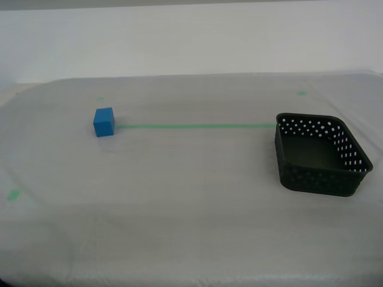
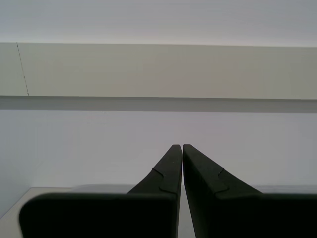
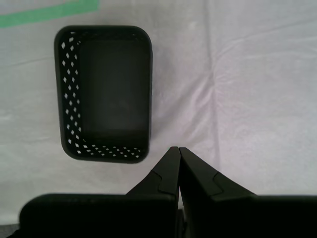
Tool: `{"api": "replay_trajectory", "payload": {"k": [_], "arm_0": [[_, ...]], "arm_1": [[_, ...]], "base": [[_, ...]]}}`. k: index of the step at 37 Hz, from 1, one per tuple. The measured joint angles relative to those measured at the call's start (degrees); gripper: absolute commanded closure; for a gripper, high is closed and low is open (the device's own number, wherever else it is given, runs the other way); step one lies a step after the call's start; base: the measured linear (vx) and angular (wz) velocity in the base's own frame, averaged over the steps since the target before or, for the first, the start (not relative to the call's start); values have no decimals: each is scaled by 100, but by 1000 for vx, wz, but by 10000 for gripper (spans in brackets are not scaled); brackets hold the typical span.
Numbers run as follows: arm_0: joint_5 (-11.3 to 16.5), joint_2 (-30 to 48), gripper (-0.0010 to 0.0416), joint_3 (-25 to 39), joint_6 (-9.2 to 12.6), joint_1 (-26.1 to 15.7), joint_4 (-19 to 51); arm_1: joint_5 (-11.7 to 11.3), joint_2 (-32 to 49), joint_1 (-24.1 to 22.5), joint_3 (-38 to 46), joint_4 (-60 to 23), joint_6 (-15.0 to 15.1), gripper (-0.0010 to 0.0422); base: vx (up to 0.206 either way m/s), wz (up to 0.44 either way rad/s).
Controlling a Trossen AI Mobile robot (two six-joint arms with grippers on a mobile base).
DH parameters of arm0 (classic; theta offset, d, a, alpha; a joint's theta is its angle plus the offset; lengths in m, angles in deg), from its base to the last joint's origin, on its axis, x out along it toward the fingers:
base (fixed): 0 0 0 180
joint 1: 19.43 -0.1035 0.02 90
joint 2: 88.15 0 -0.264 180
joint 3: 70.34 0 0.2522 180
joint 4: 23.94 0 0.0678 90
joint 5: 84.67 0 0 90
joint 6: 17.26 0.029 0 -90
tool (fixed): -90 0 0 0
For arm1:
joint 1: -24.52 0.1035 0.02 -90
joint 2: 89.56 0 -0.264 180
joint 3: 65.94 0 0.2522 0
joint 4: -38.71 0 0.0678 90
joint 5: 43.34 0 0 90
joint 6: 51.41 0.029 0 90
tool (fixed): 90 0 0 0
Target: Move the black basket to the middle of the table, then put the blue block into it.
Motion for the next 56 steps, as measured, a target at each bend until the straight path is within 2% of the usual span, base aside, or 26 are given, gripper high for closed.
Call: {"api": "replay_trajectory", "payload": {"k": [5,13,31,34,37,41,56], "arm_0": [[142,203,406,-2,72,-2,-188],[636,479,406,0,205,-4,-247],[647,625,406,0,157,-13,-780],[551,625,406,0,240,-11,-804],[234,625,404,0,352,-24,-800],[-87,625,404,0,358,-39,-730],[-140,625,403,0,352,-48,-608]], "arm_1": [[0,0,0,0,0,0,412],[0,0,0,0,0,0,412],[0,0,0,0,-2,2,412],[0,0,0,0,-2,0,412],[-2,0,0,0,-2,0,412],[-2,0,0,0,-2,2,412],[0,0,0,0,-2,2,412]], "base": [[0,0],[0,0],[0,0],[0,0],[0,0],[0,0],[0,0]]}}
